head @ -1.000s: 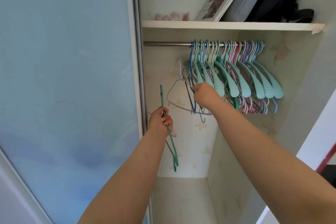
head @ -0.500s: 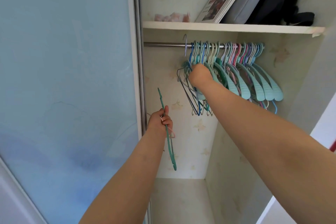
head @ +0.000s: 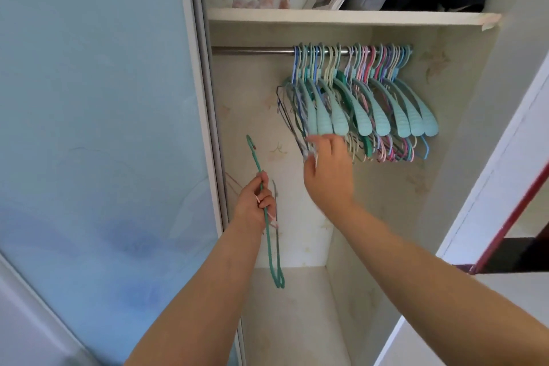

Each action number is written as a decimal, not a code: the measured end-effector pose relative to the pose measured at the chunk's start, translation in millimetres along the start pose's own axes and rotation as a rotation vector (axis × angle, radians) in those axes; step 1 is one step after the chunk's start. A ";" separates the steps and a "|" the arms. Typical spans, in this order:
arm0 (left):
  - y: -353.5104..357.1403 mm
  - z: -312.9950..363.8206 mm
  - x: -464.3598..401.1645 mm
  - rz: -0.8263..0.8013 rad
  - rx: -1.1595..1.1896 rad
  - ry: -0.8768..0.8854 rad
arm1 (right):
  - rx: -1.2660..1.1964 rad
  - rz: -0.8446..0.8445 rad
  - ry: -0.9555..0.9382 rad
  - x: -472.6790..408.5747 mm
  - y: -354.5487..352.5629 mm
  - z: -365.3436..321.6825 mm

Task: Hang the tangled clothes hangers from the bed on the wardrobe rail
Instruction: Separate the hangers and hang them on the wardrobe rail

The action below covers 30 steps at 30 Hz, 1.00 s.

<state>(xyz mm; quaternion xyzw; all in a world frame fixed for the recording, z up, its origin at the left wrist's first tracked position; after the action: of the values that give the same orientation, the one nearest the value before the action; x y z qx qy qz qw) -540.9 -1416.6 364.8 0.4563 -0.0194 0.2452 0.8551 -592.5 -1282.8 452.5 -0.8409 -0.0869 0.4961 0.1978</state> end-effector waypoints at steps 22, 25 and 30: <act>-33.3 -43.8 25.9 0.325 -0.819 -0.145 | -0.594 -0.672 1.355 121.9 -56.6 41.5; -37.3 -39.0 34.3 0.325 -0.812 -0.090 | -0.756 -0.607 1.335 104.7 -46.1 24.5; -26.5 -18.7 41.1 0.303 -0.608 -0.012 | -0.818 -0.515 1.209 45.3 -27.4 -6.8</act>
<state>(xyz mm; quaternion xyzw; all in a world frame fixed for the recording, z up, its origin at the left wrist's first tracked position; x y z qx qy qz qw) -496.7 -1397.6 344.0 0.1737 -0.1643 0.3497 0.9058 -563.0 -1244.2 430.6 -0.9252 -0.3328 -0.1824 -0.0062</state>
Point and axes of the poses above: each hand's wrist, its own x-axis away from the middle knuckle, its own y-axis out of the palm, z = x × y, the point moved 3 cm from there along -x, towards the middle knuckle, and after that the axes turned 15 degrees about -x, right-handed, at the moved point
